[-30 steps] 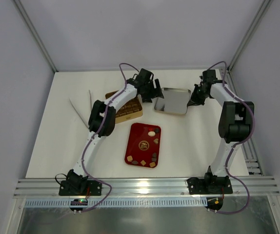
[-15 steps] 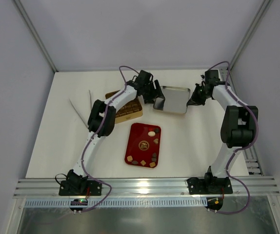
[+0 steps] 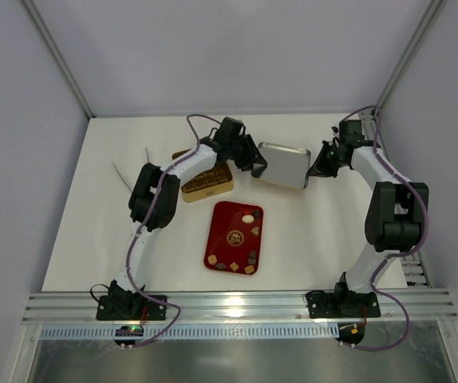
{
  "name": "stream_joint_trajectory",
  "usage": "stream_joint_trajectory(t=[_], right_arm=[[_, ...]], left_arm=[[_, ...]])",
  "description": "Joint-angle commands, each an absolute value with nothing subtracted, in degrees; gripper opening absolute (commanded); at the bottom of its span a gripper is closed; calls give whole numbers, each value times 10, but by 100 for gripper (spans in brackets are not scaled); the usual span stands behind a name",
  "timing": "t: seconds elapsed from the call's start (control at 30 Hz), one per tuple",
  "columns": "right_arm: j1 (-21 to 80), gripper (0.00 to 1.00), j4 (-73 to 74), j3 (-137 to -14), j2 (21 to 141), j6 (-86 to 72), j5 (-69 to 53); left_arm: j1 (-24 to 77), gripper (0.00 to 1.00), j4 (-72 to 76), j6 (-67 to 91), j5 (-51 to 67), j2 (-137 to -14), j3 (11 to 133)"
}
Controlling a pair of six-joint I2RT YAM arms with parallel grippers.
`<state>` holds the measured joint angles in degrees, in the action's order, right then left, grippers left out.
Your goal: Pack the chocolate
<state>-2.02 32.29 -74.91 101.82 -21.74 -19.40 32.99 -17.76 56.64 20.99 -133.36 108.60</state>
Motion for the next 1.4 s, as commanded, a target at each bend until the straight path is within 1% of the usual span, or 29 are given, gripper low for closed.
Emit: stream_joint_trajectory(t=[0.0,0.03,0.13,0.23,0.27,0.33,0.37,0.5,0.53,0.57,0.7,0.8,0.93,1.0,1.1,1.2,1.23,1.33,1.37], right_arm=[[-17,4,291,-733,978,-229,-220],[-18,4,290,-729,975,-229,-221],[-15,4,280,-712,965,-231,-225],[-11,4,273,-701,955,-233,-225],[-9,4,272,-697,952,-234,-225],[-5,4,268,-690,943,-236,-227],[-4,4,267,-688,940,-236,-226],[0,5,265,-683,928,-238,-222],[0,10,266,-682,923,-238,-219],[0,24,265,-681,919,-238,-217],[18,55,260,-667,890,-231,-191],[32,64,268,-665,865,-221,-151],[60,68,280,-663,818,-203,-79],[72,68,281,-658,780,-193,-48],[128,68,285,-660,737,-170,-10],[213,68,286,-665,713,-138,42],[259,68,287,-667,703,-110,67],[319,68,293,-670,697,-65,112],[354,68,294,-671,699,-54,140]], left_arm=[[335,35,-109,599,239,-1271,1064],[335,34,-98,604,241,-1260,1058],[336,29,-88,614,252,-1242,1047],[336,19,-84,618,261,-1231,1041],[336,13,-84,619,263,-1224,1039],[336,8,-84,618,267,-1216,1032],[336,0,-84,617,268,-1212,1030],[336,0,-94,613,275,-1197,1020],[336,0,-100,610,274,-1194,1018],[335,0,-106,604,274,-1190,1015],[331,0,-148,579,262,-1170,1018],[327,0,-177,569,262,-1160,1019],[319,0,-206,554,263,-1151,1020],[316,0,-227,548,265,-1148,1020],[309,0,-257,536,269,-1143,1023],[302,0,-286,525,280,-1137,1025],[299,0,-297,519,285,-1135,1027],[293,0,-333,500,293,-1124,1026],[288,0,-339,497,298,-1122,1023]])
